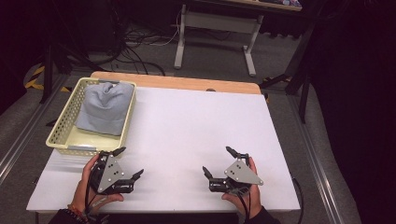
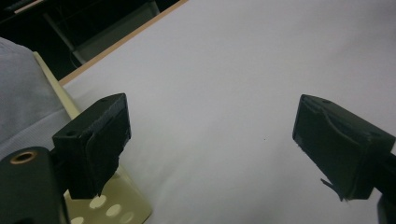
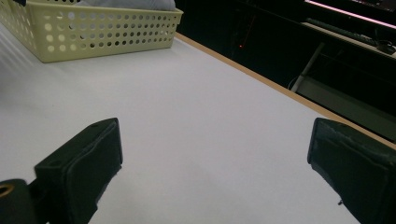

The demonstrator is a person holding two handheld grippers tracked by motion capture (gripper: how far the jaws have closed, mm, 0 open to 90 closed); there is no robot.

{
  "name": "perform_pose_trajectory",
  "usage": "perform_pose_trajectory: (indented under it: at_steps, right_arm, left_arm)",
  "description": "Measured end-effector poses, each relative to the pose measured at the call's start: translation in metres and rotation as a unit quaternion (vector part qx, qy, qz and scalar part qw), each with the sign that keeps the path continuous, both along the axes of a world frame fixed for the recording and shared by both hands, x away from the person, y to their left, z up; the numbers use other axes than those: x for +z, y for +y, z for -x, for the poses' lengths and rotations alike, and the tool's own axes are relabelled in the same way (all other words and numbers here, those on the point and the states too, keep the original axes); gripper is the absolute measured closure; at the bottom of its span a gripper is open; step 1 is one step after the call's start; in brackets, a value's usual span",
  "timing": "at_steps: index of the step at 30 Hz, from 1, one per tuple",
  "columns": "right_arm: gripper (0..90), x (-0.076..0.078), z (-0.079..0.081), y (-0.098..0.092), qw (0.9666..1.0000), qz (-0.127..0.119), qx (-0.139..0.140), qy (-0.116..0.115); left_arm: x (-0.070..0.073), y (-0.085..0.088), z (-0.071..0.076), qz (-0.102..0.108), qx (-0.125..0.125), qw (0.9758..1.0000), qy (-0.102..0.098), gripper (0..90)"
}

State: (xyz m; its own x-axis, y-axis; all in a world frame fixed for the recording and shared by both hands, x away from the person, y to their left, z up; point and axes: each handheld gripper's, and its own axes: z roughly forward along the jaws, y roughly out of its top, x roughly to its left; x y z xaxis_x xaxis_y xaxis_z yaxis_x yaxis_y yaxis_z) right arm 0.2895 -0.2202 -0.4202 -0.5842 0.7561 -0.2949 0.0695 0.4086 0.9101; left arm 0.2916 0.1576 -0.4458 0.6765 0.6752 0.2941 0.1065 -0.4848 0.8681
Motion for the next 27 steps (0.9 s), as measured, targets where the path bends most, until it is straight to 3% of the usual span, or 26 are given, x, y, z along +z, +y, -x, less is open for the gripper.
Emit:
perform_pose_trajectory:
  at_steps: [9,10,15,18,20,23,25,26,27]
  right_arm:
    - [4.4,0.0,-0.004,-0.004,0.9999,-0.01,0.003,0.009]
    - [4.5,0.0,-0.006,-0.005,0.9996,-0.02,0.001,0.018]
    - [4.4,0.0,-0.006,-0.006,0.9997,-0.018,0.001,0.016]
    - [4.4,-0.001,-0.008,-0.005,0.9997,-0.015,0.006,0.02]
    - [4.4,-0.002,-0.007,-0.004,0.9996,-0.014,0.008,0.023]
    - [4.4,-0.002,-0.009,-0.003,0.9995,-0.018,0.008,0.026]
    - [4.4,-0.004,-0.011,-0.002,0.9993,-0.019,0.009,0.031]
    - [4.4,-0.004,-0.011,-0.002,0.9993,-0.019,0.009,0.031]
    - [4.4,-0.006,-0.012,-0.001,0.9992,-0.014,0.009,0.036]
  left_arm:
    - [0.0,0.0,-0.003,-0.003,0.005,1.0,0.004,12.7]
    - [0.0,0.001,-0.002,-0.002,0.006,1.0,0.006,12.8]
    - [0.005,0.005,0.001,-0.003,0.017,0.9998,-0.003,13.0]
    - [0.016,0.009,0.002,-0.012,0.053,0.9981,-0.028,13.4]
    - [0.027,0.017,0.0,0.007,0.068,0.9972,-0.031,12.9]
    - [0.038,0.023,-0.003,0.01,0.087,0.9955,-0.035,12.1]
    - [0.056,0.035,-0.011,0.021,0.114,0.9925,-0.038,11.7]
    - [0.056,0.035,-0.011,0.021,0.114,0.9925,-0.038,11.2]
    - [0.068,0.043,-0.024,0.039,0.127,0.9907,-0.029,10.7]
